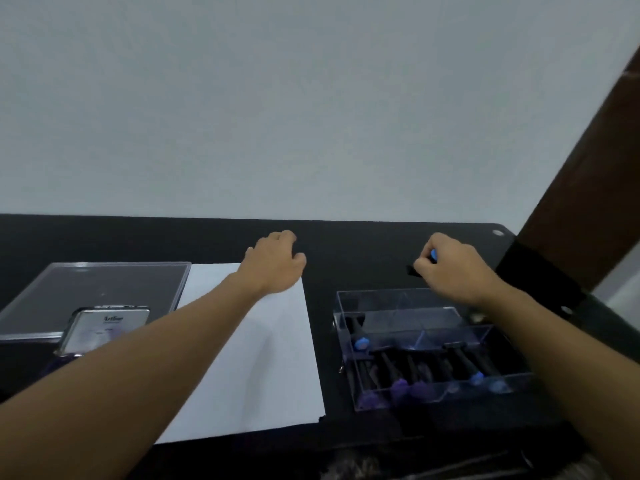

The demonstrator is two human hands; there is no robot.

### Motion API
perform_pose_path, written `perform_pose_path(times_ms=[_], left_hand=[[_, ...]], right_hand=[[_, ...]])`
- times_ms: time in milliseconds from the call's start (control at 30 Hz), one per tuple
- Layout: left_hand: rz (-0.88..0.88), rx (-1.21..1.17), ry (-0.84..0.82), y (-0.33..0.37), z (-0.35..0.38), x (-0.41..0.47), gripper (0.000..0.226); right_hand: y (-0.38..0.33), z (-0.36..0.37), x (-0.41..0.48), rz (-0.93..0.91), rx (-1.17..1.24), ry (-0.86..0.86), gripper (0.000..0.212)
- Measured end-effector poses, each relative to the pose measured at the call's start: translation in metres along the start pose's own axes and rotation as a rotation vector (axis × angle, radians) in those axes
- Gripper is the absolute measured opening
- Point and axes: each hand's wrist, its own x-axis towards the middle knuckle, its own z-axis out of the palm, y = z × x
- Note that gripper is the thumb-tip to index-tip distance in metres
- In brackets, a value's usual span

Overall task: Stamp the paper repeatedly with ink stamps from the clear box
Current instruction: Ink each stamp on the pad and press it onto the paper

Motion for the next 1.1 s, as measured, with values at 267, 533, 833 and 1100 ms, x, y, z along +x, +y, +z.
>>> perform_pose_path(times_ms=[267, 533, 833, 1100], left_hand=[[0.217, -0.082, -0.069, 0.095, 0.041, -0.034, 0.048], [0.231, 0.075, -0.037, 0.097, 0.089, -0.055, 0.044], [0.232, 0.077, 0.009, 0.096, 0.093, -0.055, 0.040], [0.213, 0.023, 0.005, 0.096, 0.092, -0.057, 0.043]], right_hand=[[0.043, 0.009, -0.019, 0.164, -0.060, 0.024, 0.018], [0.044, 0.041, -0.019, 0.199, -0.130, -0.024, 0.018], [0.042, 0.059, -0.014, 0.242, -0.120, 0.015, 0.022], [0.045, 0.056, -0.016, 0.224, -0.088, -0.042, 0.027]])
